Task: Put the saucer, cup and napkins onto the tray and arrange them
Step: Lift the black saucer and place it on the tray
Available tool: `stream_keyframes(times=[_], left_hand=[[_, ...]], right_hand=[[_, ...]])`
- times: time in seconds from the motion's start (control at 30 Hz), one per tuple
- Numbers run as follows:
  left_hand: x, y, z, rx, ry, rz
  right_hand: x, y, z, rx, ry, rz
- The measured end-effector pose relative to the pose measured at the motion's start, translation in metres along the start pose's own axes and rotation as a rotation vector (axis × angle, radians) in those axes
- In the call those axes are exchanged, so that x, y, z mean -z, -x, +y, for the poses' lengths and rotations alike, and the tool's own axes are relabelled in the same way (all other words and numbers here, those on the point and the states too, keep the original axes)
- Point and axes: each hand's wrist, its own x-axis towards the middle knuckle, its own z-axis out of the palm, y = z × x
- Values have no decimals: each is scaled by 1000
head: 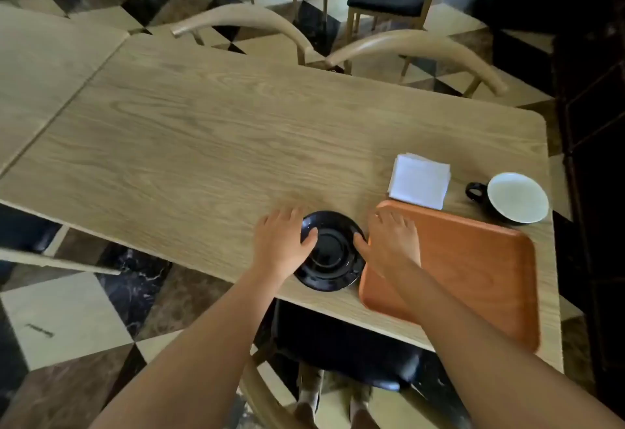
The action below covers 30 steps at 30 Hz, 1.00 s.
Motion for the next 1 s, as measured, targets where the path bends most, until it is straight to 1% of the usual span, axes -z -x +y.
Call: stream_keyframes(times=[0.13,0.23,0.47,0.5,0.57,0.63,0.77,0.87,0.9,1.0], left_hand=[[-18,6,-9,4,26,7],[-32,15,-18,34,24,-59],[-42,25,-23,137,79,-134],[-42,25,-20,168,135,-145],[-41,23,-14,269,320,-176],[-41,22,-9,341,488,-164],[-35,12,-4,371,689,-164],[-31,-1,9,428,844,-162],[-31,-6,15,421,870,-153],[-31,-19,37,311,878,-165]], right_hand=[[-20,-3,-2,-1,-10,-26],[-30,-5,-5,-27,-64,-71],[-37,-5,-12,-128,-192,-99],[-37,-6,-13,-143,-226,-111],[-38,-8,-12,-173,-316,-137],[-37,-9,-8,-197,-410,-142],[-30,-8,14,-257,-584,-68],[-23,-3,40,-326,-722,-15],[-21,-1,49,-355,-758,4],[-15,7,76,-430,-804,80]])
